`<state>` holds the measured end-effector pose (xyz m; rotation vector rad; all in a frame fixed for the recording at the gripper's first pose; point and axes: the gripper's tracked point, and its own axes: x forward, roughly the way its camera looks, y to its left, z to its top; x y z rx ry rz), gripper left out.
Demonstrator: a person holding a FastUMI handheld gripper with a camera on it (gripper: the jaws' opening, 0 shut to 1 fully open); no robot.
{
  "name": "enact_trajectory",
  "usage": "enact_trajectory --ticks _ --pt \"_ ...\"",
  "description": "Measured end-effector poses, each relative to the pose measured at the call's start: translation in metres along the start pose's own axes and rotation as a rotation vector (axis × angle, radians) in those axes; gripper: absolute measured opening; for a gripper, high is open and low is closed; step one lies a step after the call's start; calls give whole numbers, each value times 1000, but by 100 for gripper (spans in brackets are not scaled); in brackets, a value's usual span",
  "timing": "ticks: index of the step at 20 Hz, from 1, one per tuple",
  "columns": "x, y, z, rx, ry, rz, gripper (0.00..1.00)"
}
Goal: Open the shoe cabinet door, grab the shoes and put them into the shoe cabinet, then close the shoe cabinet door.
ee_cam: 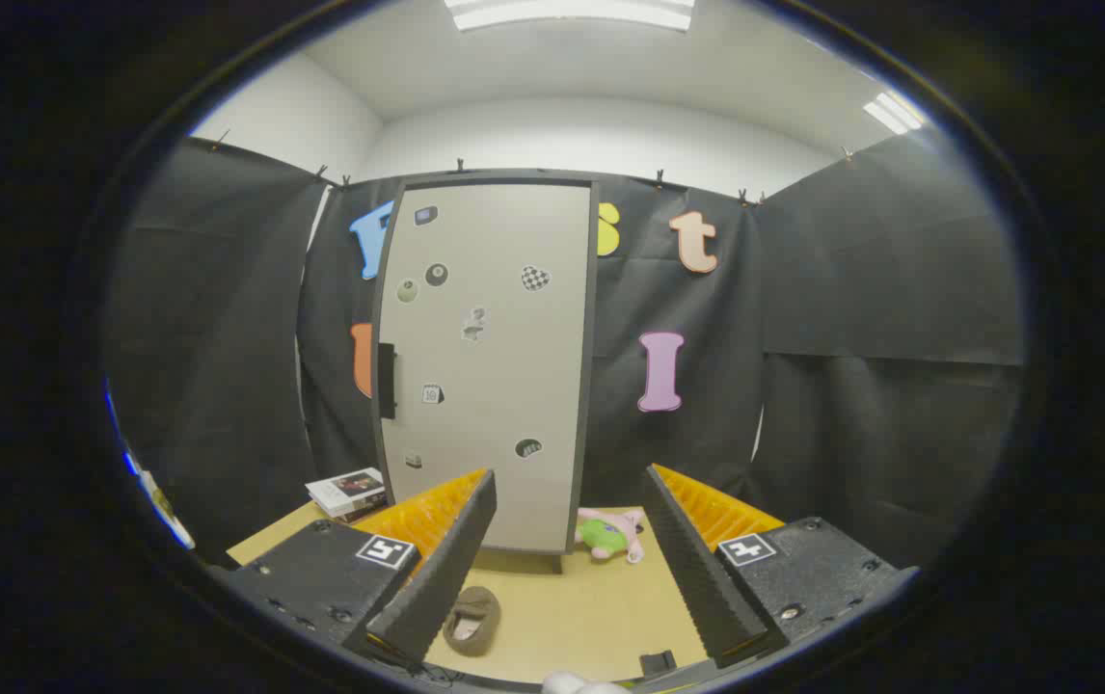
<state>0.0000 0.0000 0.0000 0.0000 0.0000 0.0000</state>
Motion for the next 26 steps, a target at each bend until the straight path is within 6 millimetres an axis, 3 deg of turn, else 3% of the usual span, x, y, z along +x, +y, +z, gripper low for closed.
enact_trajectory --ticks 8,18,21,26 --pt "-9 3 -6 1 8 -2 99" --pt "-6 10 -9 9 23 -15 99" --pt "7 24 -15 -2 51 -29 99" --pt "53 79 -17 -24 59 43 99"
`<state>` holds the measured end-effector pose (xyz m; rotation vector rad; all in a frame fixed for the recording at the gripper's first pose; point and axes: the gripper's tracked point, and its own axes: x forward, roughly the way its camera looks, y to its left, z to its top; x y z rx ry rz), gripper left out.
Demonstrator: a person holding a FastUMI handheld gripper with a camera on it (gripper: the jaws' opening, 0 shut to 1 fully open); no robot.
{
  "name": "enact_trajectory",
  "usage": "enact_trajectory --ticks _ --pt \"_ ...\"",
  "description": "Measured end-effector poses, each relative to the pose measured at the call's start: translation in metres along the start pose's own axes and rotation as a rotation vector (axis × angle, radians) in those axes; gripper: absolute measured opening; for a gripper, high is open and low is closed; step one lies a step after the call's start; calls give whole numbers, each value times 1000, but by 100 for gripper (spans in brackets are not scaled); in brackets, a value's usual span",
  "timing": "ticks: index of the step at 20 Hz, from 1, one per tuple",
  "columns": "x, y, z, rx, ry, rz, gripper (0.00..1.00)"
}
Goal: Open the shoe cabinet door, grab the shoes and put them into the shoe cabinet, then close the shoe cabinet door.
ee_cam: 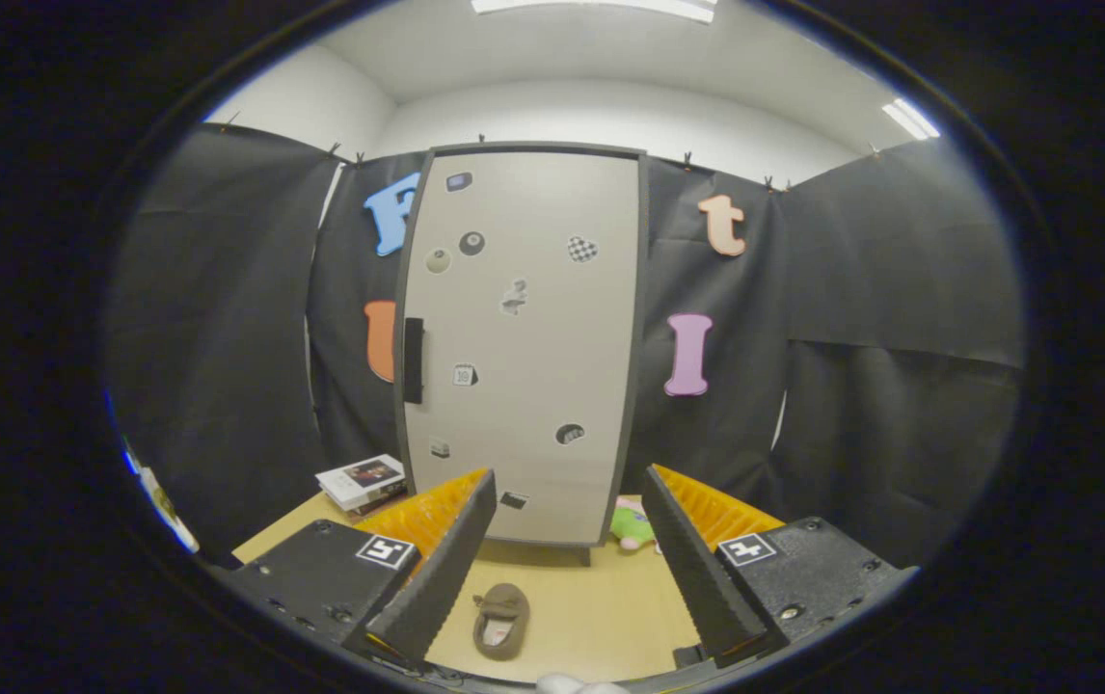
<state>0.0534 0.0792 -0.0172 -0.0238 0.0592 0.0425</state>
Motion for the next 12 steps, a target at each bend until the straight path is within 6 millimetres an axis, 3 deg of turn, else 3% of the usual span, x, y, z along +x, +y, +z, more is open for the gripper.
enact_trajectory --ticks 2,7,12 --pt "25 17 7 9 -9 0 99" --pt "113 89 25 60 3 101 100" --pt "188 154 50 64 -6 188 99"
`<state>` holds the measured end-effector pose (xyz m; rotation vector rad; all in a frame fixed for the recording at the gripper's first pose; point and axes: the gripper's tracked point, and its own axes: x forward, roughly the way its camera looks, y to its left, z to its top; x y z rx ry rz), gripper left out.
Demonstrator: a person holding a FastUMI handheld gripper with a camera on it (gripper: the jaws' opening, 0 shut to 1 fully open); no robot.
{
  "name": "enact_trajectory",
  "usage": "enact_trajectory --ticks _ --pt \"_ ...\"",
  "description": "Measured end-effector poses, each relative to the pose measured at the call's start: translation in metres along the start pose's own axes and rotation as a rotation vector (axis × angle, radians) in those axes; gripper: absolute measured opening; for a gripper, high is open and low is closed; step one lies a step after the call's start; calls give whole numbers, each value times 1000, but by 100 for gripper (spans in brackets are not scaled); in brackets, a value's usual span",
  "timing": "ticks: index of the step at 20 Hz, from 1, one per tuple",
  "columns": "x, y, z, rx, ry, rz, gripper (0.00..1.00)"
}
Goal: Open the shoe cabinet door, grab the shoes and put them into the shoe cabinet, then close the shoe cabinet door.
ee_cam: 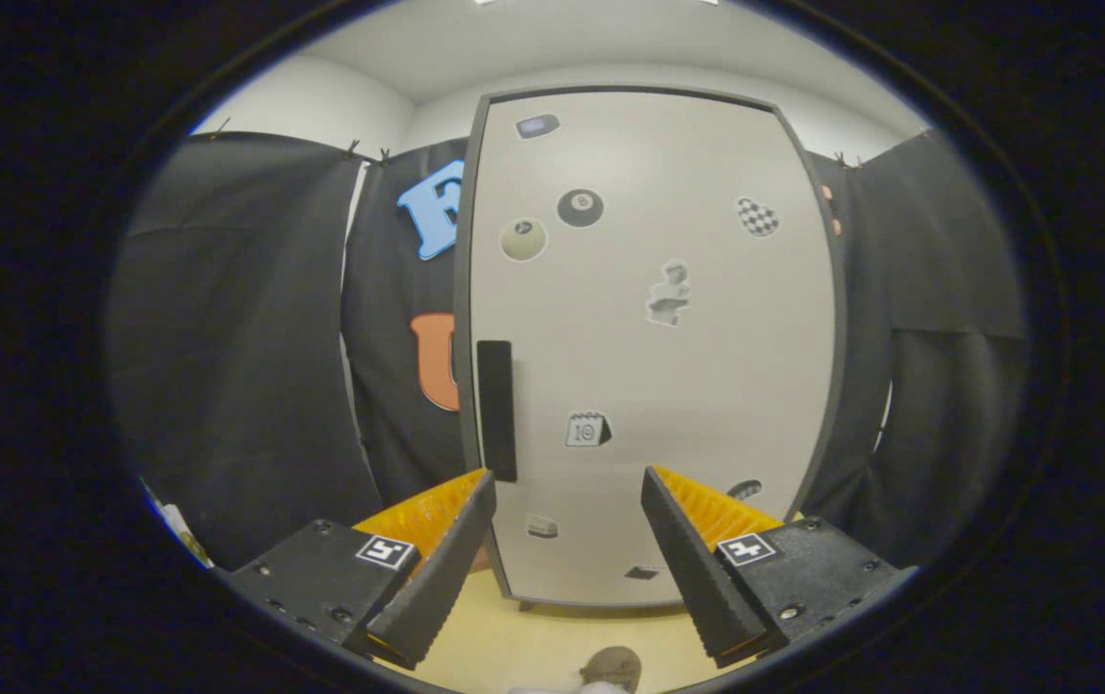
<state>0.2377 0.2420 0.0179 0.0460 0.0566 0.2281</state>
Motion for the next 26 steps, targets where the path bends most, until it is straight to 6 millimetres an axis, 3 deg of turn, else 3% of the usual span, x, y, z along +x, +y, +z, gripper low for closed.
enact_trajectory --ticks 2,6,8,11,13,14,22,24,26 --pt "30 17 5 -5 -5 31 99" --pt "71 46 8 -14 5 81 87" --pt "88 50 7 -12 16 70 78" --pt "104 48 1 11 50 33 73" --pt "112 43 3 36 48 -14 55" --pt "114 43 2 45 50 -25 41" --pt "107 42 -1 -3 71 38 35" --pt "97 42 -3 -23 80 78 32" --pt "72 42 -6 -30 88 105 31"
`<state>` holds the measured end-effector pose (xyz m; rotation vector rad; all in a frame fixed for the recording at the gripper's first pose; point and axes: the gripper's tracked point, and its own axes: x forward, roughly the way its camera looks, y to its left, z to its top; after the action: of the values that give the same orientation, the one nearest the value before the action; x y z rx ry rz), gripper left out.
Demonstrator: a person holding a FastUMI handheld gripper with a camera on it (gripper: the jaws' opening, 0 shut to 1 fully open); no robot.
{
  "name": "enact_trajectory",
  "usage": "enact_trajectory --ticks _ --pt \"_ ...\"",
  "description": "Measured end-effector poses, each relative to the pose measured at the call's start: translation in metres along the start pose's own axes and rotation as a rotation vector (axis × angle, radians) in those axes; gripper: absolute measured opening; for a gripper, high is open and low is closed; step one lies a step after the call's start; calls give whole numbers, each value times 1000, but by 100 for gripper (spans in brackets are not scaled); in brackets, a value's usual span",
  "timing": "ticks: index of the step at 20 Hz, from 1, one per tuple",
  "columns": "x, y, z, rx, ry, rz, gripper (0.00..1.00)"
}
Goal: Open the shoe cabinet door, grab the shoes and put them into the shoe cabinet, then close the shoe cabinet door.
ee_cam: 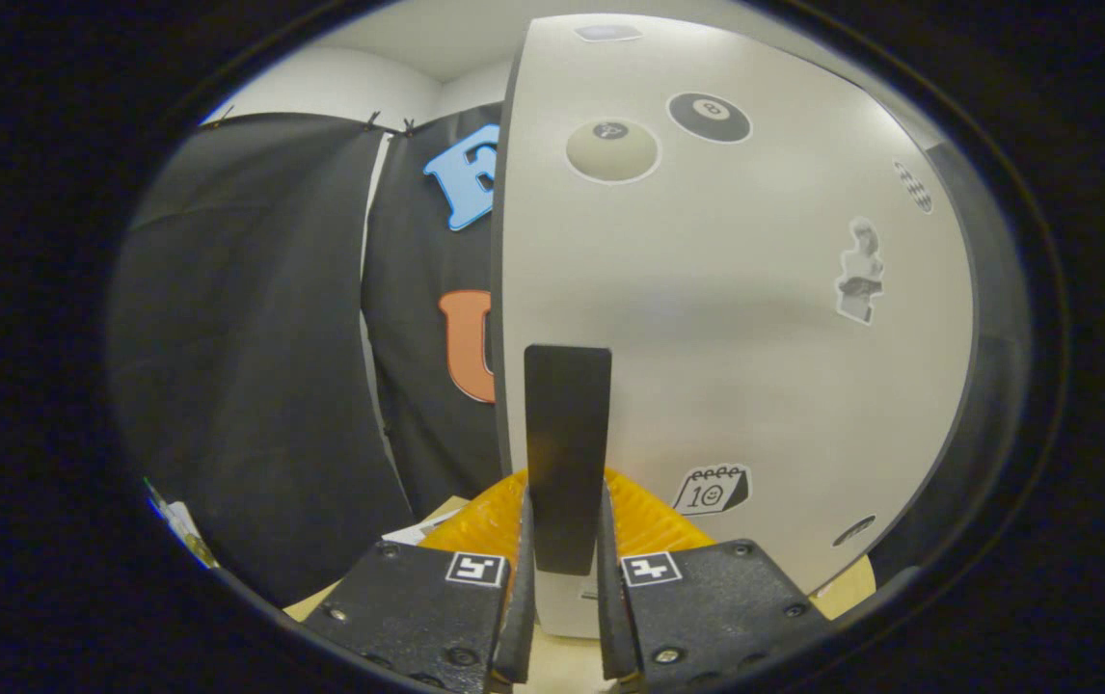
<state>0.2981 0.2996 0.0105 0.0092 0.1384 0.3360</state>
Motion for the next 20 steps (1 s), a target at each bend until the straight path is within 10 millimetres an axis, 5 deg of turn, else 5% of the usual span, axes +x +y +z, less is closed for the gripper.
enact_trajectory --ticks 8,20 --pt "-98 -10 -19 -7 6 48 29" --pt "-233 -75 -47 42 1 32 26"
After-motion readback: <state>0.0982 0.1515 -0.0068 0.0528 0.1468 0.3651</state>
